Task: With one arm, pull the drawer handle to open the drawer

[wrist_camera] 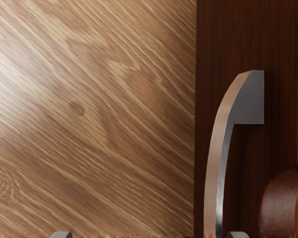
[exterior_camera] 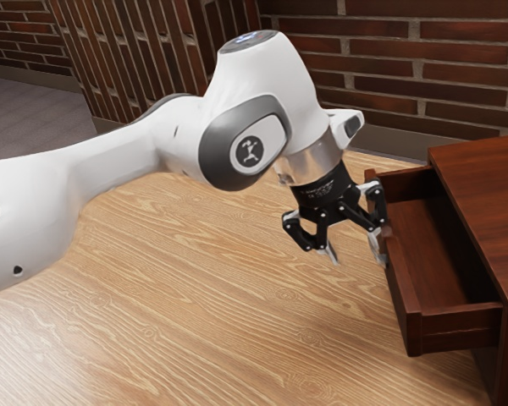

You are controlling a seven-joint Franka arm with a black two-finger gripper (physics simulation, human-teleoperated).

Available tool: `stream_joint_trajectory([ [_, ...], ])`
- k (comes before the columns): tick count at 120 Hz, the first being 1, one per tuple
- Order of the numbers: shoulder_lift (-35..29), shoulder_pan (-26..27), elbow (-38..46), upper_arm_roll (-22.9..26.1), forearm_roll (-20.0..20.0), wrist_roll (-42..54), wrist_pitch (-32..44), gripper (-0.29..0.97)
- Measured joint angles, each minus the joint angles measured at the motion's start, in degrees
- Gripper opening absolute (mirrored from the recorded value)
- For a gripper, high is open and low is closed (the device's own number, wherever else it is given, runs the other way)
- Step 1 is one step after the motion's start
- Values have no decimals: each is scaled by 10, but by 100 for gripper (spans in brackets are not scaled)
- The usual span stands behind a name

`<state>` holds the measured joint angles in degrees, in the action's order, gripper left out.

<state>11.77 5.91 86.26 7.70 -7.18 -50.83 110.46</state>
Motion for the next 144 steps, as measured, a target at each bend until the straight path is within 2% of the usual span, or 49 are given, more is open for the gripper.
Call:
stream_joint_trajectory([
  [83, -57, 1, 75, -40, 7, -12, -22, 36],
  [144, -83, -2, 87, -51, 8, -10, -36, 36],
])
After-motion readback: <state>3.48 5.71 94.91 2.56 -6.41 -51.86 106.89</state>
